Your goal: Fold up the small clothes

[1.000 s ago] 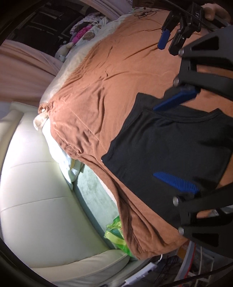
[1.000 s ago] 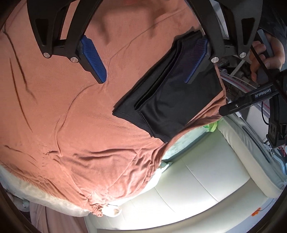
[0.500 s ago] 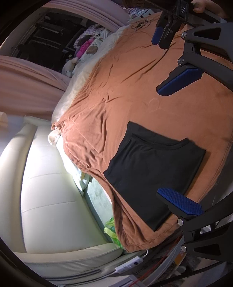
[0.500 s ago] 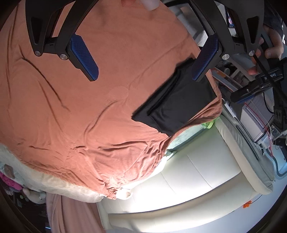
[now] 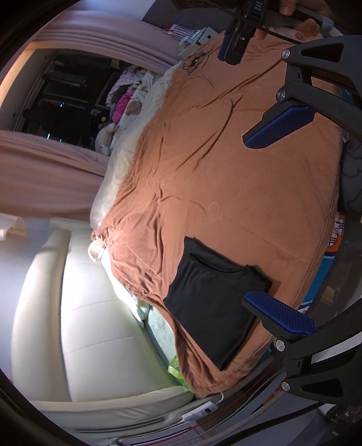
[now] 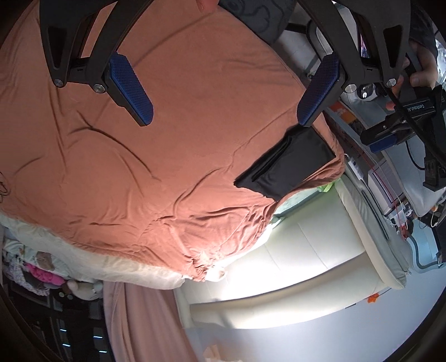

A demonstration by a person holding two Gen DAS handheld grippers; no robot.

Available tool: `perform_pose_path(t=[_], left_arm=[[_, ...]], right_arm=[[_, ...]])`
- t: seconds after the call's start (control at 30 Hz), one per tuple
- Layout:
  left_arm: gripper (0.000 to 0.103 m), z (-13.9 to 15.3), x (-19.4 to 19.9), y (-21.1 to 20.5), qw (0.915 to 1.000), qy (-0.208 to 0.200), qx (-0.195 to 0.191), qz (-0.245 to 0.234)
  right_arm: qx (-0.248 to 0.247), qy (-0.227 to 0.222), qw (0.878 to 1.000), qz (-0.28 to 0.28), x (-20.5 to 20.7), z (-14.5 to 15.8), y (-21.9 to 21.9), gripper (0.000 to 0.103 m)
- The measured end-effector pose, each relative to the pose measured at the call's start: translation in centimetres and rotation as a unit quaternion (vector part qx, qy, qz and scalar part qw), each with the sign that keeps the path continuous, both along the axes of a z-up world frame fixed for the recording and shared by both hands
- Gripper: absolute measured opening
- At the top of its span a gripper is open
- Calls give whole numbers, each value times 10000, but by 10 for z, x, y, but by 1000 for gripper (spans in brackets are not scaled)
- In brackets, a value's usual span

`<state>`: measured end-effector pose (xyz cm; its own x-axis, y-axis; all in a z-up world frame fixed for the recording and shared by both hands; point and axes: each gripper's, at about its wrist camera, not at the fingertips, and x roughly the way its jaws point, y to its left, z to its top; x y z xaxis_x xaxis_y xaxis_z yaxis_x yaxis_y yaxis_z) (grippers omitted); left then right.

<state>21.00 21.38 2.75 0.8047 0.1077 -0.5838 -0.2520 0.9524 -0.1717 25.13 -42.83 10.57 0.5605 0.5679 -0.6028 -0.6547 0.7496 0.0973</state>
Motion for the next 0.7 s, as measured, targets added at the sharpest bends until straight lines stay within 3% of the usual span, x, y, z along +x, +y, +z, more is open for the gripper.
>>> perform_pose_path(t=[0.27, 0.7], left_arm=[[103, 0, -37, -52, 9987, -317, 334, -210], [103, -7, -91, -125, 9939, -707, 467, -704]], right_arm=[[120, -313, 9988, -358, -63, 3, -62, 103], [265, -831, 9933, -753, -157, -9, -132, 103]])
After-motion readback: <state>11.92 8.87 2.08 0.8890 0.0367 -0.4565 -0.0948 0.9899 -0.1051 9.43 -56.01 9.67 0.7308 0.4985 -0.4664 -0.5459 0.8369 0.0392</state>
